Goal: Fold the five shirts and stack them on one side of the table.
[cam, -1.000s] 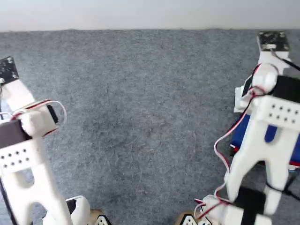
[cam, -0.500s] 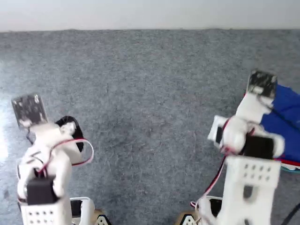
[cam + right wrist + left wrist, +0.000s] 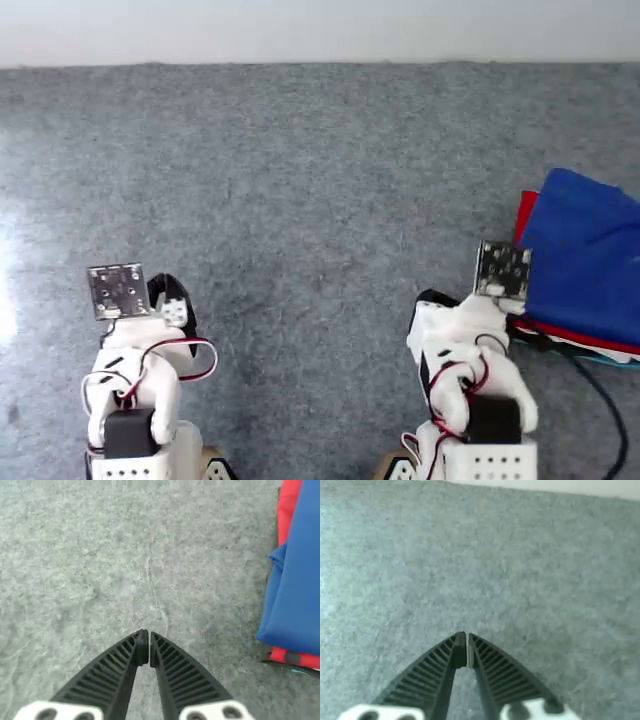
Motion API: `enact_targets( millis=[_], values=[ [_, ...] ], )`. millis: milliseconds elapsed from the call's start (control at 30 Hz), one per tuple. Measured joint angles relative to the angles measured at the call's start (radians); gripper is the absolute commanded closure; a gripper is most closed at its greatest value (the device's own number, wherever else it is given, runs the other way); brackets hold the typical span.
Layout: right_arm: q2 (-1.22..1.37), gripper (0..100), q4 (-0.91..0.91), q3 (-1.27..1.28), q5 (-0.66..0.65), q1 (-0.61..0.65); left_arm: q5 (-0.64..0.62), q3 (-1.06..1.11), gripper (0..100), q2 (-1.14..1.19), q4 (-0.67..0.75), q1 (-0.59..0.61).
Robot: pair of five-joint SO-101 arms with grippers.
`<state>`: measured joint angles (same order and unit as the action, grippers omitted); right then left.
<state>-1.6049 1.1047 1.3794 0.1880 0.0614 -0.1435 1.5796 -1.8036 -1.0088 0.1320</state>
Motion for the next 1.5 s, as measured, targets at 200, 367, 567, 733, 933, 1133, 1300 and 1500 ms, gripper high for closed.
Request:
enact_targets(
  millis=[200, 367, 567, 733, 933, 1133, 1300, 1500],
  values=[
    [-0.189, 99.0, 0.000, 0.209, -0.098, 0.005, 0.003, 0.092, 99, -0.006, 0.000, -0.002],
    [-0.193, 99.0, 0.002, 0.287, -0.106, 0.006, 0.003, 0.112, 99, -0.006, 0.000, -0.003],
    [-0.195, 99.0, 0.061, 0.290, -0.112, 0.011, 0.006, 0.112, 99, -0.006, -0.031, -0.104],
    [-0.195, 99.0, 0.157, 0.290, -0.112, 0.029, 0.006, 0.112, 99, -0.006, -0.080, -0.133],
    [-0.195, 99.0, 0.190, 0.290, -0.112, 0.032, 0.006, 0.112, 99, -0.006, -0.153, -0.101],
    [-0.195, 99.0, 0.190, 0.290, -0.112, 0.034, 0.006, 0.112, 99, -0.006, -0.163, -0.092],
    [-0.195, 99.0, 0.190, 0.290, -0.112, 0.034, 0.006, 0.112, 99, -0.006, -0.195, -0.064],
    [-0.195, 99.0, 0.190, 0.290, -0.112, 0.034, 0.006, 0.112, 99, -0.006, -0.203, -0.061]
  ],
)
